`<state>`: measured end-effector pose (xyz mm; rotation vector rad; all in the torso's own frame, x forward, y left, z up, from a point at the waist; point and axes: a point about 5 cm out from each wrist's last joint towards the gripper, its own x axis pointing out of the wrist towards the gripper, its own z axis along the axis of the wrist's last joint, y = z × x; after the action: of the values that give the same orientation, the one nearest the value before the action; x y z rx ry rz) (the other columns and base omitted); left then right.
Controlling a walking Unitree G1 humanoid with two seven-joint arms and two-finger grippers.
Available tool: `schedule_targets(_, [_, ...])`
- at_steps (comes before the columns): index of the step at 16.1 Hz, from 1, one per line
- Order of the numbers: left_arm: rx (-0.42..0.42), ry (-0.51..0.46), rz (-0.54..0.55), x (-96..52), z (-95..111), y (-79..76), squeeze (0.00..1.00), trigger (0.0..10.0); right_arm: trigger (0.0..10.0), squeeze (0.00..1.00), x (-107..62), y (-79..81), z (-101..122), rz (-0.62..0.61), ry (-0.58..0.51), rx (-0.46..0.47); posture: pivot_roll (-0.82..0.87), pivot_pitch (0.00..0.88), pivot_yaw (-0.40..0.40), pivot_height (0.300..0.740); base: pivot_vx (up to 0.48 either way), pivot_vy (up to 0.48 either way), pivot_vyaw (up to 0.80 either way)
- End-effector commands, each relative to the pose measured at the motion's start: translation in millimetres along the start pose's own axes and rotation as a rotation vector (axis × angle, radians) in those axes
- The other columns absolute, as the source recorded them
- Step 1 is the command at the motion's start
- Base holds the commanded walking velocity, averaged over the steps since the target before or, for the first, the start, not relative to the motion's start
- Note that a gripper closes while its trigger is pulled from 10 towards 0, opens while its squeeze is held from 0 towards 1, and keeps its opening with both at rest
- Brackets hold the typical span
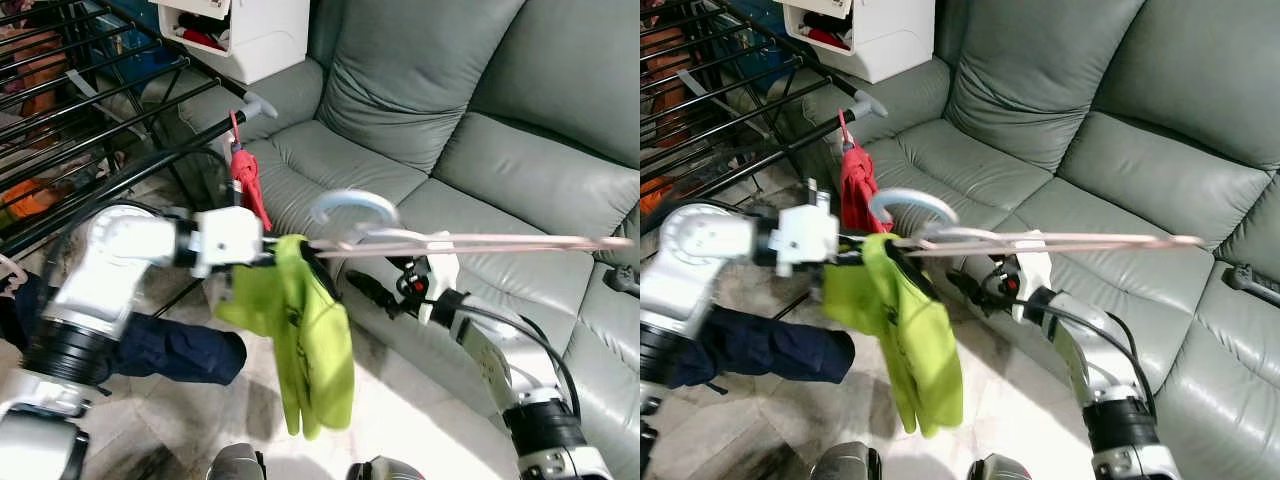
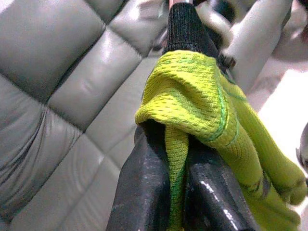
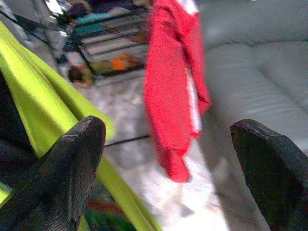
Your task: Hang hanger
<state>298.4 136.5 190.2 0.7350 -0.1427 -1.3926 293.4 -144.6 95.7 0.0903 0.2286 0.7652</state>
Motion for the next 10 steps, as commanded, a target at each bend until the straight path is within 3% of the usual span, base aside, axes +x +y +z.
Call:
schedule_targets(1, [0.04, -0.022, 0.013, 2.3, 6.9, 1.3, 0.0, 0.0, 10.0, 0.0, 2.1, 4.7, 4.5, 0.05, -0.01, 0.011, 0.0, 0.029, 0.004, 0.74, 0.0, 0.0, 0.0])
schedule_targets(5, [0.066, -0.045, 0.045, 18.8, 8.1, -0.8, 0.0, 0.0, 10.0, 0.0, -3.2, 26.5, 9.2, 0.3, 0.015, 0.048, -0.01, 0.03, 0.0, 0.74, 0.0, 0.0, 0.0])
schedule_targets(8, [0.077, -0.029, 0.084, 20.7, 2.4, 1.6, 0.0, 0.0, 10.0, 0.0, -11.4, 26.8, 11.0, 0.363, 0.034, 0.053, -0.01, 0.031, 0.001, 0.74, 0.0, 0.0, 0.0])
schedule_targets(10, [0.078, -0.036, 0.093, 24.3, 3.0, 1.2, 0.0, 0.6, 10.0, 0.0, -13.5, 21.9, 14.7, 0.342, 0.032, 0.043, -0.01, 0.03, 0.004, 0.74, 0.0, 0.0, 0.0])
